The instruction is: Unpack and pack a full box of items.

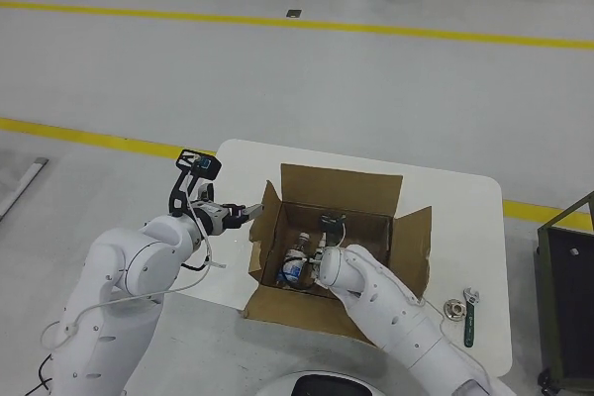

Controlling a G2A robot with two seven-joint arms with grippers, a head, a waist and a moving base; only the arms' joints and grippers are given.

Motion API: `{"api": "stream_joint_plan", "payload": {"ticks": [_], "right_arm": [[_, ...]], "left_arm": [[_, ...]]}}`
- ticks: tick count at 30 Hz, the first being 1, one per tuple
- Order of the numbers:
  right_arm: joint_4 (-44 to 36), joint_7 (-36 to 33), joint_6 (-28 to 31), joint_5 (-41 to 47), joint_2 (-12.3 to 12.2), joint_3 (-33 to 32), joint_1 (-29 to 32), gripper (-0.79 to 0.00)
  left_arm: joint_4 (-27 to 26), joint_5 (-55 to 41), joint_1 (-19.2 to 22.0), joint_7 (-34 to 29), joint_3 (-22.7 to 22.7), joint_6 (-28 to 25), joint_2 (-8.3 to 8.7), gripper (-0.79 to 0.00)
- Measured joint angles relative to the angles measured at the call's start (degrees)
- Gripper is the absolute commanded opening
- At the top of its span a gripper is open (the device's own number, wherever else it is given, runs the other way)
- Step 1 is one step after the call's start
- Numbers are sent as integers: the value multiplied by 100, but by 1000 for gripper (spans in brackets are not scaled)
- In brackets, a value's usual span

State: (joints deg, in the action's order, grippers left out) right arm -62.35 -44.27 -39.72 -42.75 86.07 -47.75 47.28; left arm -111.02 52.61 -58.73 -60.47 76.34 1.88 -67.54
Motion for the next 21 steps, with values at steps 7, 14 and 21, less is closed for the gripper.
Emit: {"api": "stream_joint_plan", "payload": {"ticks": [7, 14, 21], "right_arm": [[251, 129, 205, 244, 103, 15, -97, 0], [-927, 181, 692, 15, -59, -321, 285, -34], [-4445, -513, 1081, -1579, -634, -1658, 1890, -785]], "left_arm": [[0, 0, 0, 0, 0, 0, 0, 0], [0, 0, 0, 0, 0, 0, 0, 0], [0, 0, 0, 0, 0, 0, 0, 0]]}}
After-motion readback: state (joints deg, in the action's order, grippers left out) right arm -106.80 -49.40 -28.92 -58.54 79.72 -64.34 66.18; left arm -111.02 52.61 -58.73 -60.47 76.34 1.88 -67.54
